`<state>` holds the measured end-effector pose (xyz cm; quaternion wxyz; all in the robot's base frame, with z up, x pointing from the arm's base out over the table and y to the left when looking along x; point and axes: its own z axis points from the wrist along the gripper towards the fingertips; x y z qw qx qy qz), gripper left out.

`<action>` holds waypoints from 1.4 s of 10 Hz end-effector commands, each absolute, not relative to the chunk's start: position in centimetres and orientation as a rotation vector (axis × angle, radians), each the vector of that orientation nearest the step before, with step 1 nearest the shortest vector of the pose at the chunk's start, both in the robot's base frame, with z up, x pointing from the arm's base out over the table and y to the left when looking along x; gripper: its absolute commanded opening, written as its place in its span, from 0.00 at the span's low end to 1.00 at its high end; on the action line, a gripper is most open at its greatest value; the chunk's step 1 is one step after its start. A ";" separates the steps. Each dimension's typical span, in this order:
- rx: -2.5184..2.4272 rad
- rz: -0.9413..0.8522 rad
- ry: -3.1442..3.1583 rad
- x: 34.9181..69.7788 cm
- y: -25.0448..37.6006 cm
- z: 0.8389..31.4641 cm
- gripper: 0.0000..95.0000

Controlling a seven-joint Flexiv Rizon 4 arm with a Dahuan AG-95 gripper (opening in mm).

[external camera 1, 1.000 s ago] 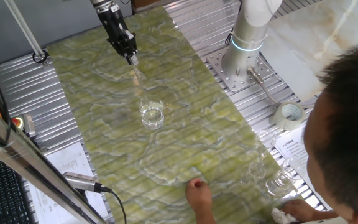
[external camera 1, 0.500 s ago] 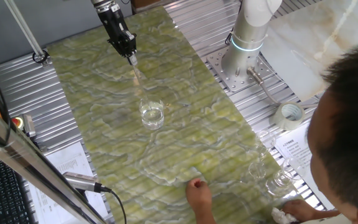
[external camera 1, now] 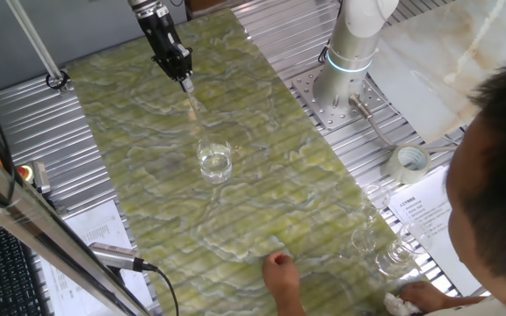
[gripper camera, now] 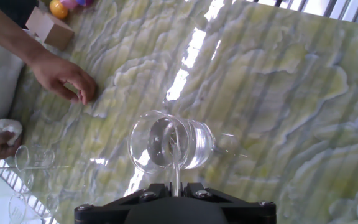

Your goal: Stir the beaker with a glass rod

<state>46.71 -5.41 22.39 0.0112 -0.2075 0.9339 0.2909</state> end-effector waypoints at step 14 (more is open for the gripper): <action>-0.558 0.861 2.962 46.8 -4.5 24.0 0.00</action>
